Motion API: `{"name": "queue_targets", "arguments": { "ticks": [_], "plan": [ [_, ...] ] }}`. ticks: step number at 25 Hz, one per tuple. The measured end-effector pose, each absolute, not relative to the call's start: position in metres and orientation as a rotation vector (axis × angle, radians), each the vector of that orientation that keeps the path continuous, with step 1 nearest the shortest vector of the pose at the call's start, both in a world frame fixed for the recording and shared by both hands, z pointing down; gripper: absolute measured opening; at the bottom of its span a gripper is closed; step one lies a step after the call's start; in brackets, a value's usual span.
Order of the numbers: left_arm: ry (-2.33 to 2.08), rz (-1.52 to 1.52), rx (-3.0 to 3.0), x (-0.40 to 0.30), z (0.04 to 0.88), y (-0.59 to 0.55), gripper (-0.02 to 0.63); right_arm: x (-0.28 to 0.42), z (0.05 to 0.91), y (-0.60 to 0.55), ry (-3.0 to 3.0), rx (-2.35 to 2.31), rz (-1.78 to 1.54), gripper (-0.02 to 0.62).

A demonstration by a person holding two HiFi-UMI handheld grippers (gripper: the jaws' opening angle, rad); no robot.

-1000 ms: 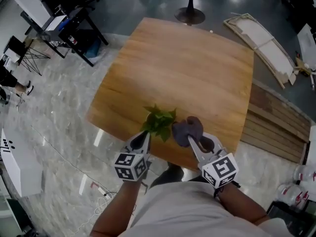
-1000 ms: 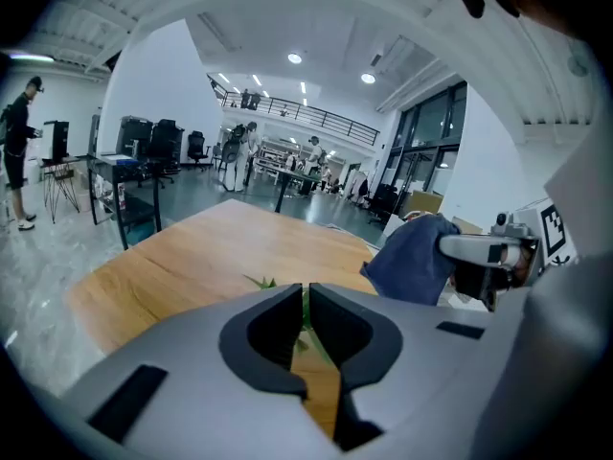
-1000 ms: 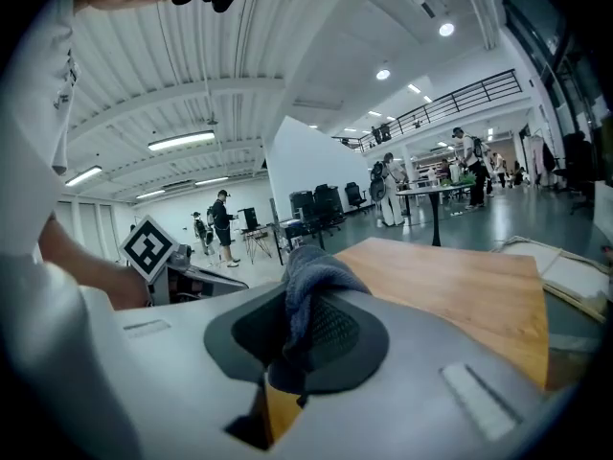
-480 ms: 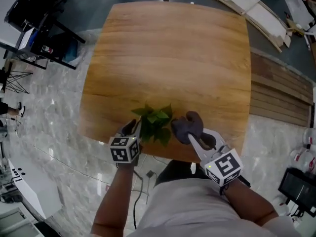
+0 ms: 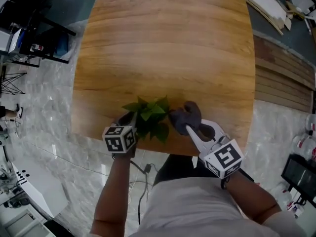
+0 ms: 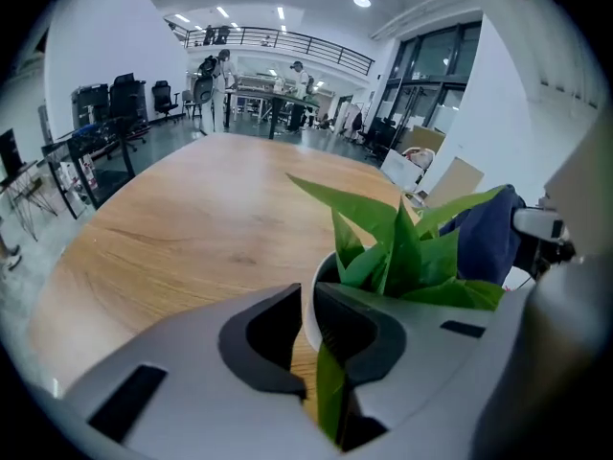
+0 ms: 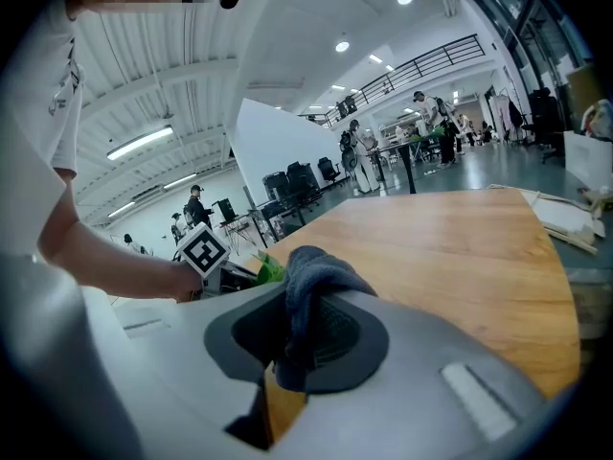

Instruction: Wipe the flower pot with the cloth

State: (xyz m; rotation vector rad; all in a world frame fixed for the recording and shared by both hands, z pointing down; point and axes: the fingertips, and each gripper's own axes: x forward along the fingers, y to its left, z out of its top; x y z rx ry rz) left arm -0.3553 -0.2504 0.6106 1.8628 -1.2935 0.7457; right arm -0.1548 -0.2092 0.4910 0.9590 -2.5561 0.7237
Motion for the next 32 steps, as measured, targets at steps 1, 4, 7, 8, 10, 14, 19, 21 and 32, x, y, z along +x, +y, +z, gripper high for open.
{"name": "queue_targets", "arguments": {
  "ticks": [1, 4, 7, 8, 10, 14, 19, 21, 32],
  "plan": [
    [-1.300, 0.714, 1.853, -0.356, 0.612, -0.250, 0.034, -0.155, 0.494, -0.209, -2.555, 0.955, 0.727, 0.034],
    [-1.326, 0.618, 1.818, -0.362, 0.615, -0.248, 0.021, -0.157, 0.504, -0.210, -2.550, 0.933, 0.750, 0.034],
    [-1.320, 0.504, 1.752, -0.366, 0.621, -0.243, 0.018, -0.162, 0.516, -0.213, -2.543, 0.897, 0.764, 0.034],
    [-1.312, 0.456, 1.721, -0.367, 0.624, -0.240, 0.017, -0.166, 0.520, -0.213, -2.542, 0.880, 0.768, 0.034],
    [-1.300, 0.375, 1.664, -0.370, 0.630, -0.234, 0.017, -0.178, 0.529, -0.214, -2.555, 0.828, 0.781, 0.034],
    [-1.259, 0.255, 1.581, -0.363, 0.642, -0.222, 0.018, -0.214, 0.553, -0.211, -2.606, 0.675, 0.805, 0.034],
    [-1.215, 0.196, 1.519, -0.354, 0.660, -0.211, 0.023, -0.275, 0.558, -0.199, -2.669, 0.475, 0.804, 0.034],
    [-1.221, 0.177, 1.500, -0.359, 0.666, -0.209, 0.026, -0.298, 0.542, -0.187, -2.722, 0.372, 0.777, 0.034],
    [-1.152, 0.053, 1.382, -0.361, 0.678, -0.199, 0.029, -0.249, 0.614, -0.205, -2.586, 0.508, 0.908, 0.034]
  ]
}}
